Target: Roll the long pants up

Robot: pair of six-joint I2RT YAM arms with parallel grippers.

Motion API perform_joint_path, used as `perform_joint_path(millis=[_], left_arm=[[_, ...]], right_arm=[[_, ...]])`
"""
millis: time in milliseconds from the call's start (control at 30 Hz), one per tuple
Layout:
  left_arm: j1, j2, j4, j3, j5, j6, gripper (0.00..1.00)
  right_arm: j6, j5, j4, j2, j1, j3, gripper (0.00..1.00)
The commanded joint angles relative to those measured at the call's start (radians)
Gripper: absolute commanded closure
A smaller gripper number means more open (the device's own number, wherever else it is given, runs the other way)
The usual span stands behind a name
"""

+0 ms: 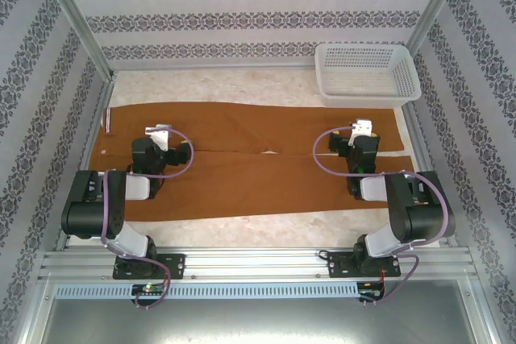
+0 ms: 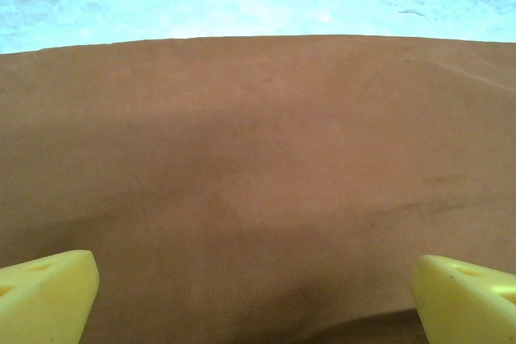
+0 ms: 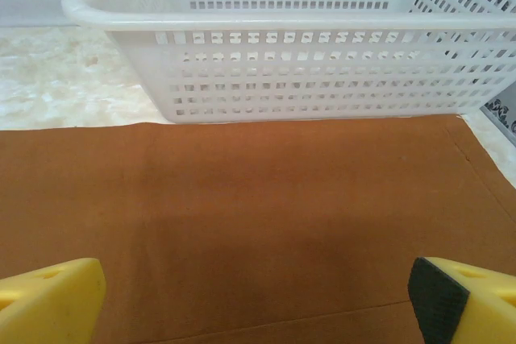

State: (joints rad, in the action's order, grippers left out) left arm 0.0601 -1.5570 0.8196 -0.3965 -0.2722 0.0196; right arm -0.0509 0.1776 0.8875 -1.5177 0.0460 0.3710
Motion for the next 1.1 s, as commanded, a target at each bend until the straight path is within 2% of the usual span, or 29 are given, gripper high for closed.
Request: perform_joint_path(millis=[0,867,967,1067], left_arm=[[-0.003,-0.005,0.045,0.0,0.008,0.003,0.0],[-0.003,-0.005,0.045,0.0,0.007,0.003,0.0],[-0.003,0.002,0.018,-0.011,0.1,-0.031,0.0],[-0.005,0.004,0.021,-0.008,0.106,-0.034,0.0]], right_arm=[[0.008,-0.016,0.025,0.011,-0.003,0.002,0.02],[0.007,-0.02,0.024,0.009,-0.006,0.003,0.02],[0.007,-0.021,0.024,0.01,-0.006,0.003,0.02],[0.007,-0.021,0.024,0.01,-0.006,0.002,0.02]])
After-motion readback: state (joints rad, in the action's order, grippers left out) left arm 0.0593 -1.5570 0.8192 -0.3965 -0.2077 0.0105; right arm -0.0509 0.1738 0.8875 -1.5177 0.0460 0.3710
